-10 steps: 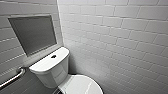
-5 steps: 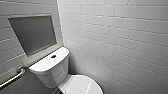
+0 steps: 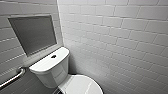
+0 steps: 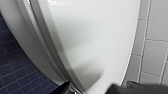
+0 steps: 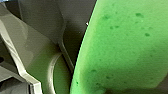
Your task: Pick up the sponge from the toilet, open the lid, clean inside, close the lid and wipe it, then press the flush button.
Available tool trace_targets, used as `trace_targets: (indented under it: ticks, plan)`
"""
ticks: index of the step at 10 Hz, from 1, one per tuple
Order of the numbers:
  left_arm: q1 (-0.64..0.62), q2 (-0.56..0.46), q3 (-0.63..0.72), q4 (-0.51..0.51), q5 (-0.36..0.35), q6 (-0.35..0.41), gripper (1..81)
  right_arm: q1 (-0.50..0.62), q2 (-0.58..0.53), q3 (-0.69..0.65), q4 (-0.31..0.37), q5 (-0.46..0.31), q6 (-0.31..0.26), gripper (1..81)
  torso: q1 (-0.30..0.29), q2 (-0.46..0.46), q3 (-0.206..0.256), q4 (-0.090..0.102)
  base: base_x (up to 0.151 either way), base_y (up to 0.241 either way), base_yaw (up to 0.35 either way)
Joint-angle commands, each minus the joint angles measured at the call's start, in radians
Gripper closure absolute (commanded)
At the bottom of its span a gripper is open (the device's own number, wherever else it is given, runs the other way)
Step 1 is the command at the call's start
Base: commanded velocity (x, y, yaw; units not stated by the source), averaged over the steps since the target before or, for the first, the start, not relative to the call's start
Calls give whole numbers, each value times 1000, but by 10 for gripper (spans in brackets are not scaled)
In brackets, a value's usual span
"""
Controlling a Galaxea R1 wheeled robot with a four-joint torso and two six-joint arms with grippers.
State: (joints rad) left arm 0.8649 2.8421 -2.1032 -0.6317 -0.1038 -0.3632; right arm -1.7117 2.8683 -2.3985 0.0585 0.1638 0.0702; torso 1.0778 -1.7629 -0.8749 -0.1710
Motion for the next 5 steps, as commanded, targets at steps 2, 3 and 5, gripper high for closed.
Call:
trace_targets:
  ticks: [2, 3, 5]
  plan:
    - [-142, 54, -52, 14, 46, 6, 10, 36, 2, 4, 6, -1, 3, 811, 0, 0, 0, 0, 0, 0, 0]
    - [-143, 79, -87, 15, 49, 6, 10, 34, 1, 3, 7, -1, 3, 811, 0, 0, 0, 0, 0, 0, 0]
    - [-157, 106, -138, 9, 46, 4, 10, 33, 2, 0, 6, -1, 5, 811, 0, 0, 0, 0, 0, 0, 0]
